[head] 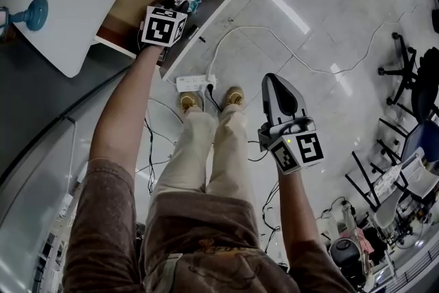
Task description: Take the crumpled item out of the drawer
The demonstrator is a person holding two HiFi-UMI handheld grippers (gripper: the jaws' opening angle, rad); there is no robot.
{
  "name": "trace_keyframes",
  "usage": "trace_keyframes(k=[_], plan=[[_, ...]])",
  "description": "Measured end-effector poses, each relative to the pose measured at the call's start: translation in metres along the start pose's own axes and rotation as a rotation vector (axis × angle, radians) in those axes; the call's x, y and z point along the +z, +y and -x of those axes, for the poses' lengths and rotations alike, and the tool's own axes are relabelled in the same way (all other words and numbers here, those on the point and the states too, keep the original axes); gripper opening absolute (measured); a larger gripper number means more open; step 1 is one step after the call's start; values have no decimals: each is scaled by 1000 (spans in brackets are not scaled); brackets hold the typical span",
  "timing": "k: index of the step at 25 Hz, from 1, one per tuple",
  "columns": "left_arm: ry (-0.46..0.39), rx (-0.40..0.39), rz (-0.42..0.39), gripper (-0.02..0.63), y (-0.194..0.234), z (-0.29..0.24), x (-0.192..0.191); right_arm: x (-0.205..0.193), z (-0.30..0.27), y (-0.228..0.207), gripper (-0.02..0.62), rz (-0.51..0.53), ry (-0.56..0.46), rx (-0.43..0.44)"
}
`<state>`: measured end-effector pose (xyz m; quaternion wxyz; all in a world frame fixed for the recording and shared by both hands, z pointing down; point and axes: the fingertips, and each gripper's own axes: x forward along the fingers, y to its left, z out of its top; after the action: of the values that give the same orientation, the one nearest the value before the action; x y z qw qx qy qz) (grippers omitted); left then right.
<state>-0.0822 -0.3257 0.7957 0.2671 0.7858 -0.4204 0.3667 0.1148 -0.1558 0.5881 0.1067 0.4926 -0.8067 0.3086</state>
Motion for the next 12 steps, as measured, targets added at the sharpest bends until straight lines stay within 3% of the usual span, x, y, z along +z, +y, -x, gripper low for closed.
trace_keyframes(k=[4, 12], plan=[[-19, 8, -11, 109, -5, 16, 12, 7, 1, 4, -3, -12, -22, 16], [-82, -7, 44, 110, -12, 65, 40, 35, 5, 6, -3, 59, -10, 10]])
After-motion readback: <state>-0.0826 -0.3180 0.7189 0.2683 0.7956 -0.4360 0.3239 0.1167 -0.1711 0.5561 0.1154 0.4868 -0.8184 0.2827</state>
